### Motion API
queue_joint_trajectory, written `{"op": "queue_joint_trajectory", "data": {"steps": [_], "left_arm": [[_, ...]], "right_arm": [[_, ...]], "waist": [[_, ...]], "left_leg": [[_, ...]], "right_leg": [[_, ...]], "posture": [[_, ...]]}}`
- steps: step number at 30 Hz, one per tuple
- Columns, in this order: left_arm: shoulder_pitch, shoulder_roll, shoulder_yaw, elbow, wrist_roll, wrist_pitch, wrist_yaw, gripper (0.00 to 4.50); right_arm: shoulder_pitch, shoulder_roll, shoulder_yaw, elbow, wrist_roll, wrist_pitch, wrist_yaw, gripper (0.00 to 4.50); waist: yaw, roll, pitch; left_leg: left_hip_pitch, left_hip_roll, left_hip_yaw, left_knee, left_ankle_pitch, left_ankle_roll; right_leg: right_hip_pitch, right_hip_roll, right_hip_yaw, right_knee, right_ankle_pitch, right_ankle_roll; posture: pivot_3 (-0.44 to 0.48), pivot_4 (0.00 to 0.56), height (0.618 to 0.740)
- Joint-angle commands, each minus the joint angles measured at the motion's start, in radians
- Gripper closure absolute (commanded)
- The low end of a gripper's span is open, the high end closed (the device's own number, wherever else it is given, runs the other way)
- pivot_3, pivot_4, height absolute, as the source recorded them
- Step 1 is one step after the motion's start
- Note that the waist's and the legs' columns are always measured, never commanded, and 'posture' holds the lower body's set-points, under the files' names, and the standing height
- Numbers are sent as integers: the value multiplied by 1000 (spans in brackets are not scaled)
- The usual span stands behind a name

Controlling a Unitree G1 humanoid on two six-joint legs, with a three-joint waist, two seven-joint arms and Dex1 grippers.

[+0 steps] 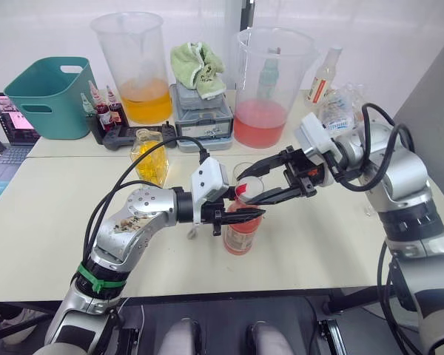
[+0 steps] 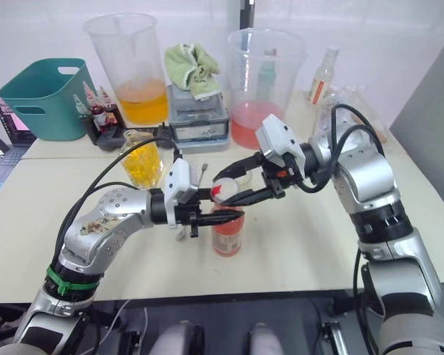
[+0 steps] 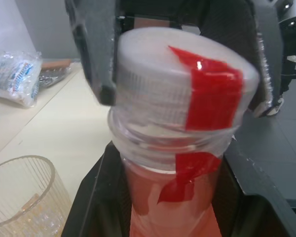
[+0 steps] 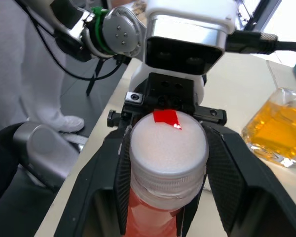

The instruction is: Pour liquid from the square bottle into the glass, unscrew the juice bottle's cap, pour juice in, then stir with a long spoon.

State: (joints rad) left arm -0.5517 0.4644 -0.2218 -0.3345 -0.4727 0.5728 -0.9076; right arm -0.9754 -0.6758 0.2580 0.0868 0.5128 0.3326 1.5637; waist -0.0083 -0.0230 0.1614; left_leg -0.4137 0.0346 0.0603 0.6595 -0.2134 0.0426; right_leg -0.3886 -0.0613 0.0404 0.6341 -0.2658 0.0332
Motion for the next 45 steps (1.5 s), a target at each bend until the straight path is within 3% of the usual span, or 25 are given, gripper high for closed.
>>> {"op": "queue_joint_trajectory", "data": {"steps": [1, 18, 27, 32, 45], "left_arm": [[20, 6, -43, -12, 34, 25, 20, 2937], [20, 2, -60, 5, 38, 4, 18, 2937], [16, -6, -64, 16, 38, -7, 15, 2937], [18, -7, -63, 24, 36, -17, 12, 2937], [47, 6, -24, 7, 32, -10, 30, 2937]], "right_arm": [[-15, 12, 25, 20, -13, 39, 50, 2855], [-24, -79, -180, -58, 163, 365, -54, 2891], [53, -151, -410, 62, 92, 363, -338, 2891], [191, -173, -494, 74, -20, 289, -561, 2891], [333, -51, -534, 163, -207, 232, -1023, 2892]], "waist": [[-1, 0, 0], [5, 0, 0], [16, 0, 0], [20, 0, 0], [15, 1, 0]], "left_leg": [[0, 0, 0, 0, 0, 0], [-2, -3, -1, -2, -1, 0], [-2, -5, 1, -6, -1, 0], [-2, -5, 3, -10, 0, -1], [0, -5, 7, -9, 1, 0]], "right_leg": [[0, 0, 0, 0, 0, 0], [-5, -22, -3, 6, 0, -2], [-6, -29, -8, 2, 0, -2], [-5, -29, -9, -4, 1, -2], [-2, -14, -9, -4, 1, 0]], "posture": [[0, 150, 740], [0, 150, 740], [0, 150, 740], [0, 150, 740], [0, 150, 740]]}}
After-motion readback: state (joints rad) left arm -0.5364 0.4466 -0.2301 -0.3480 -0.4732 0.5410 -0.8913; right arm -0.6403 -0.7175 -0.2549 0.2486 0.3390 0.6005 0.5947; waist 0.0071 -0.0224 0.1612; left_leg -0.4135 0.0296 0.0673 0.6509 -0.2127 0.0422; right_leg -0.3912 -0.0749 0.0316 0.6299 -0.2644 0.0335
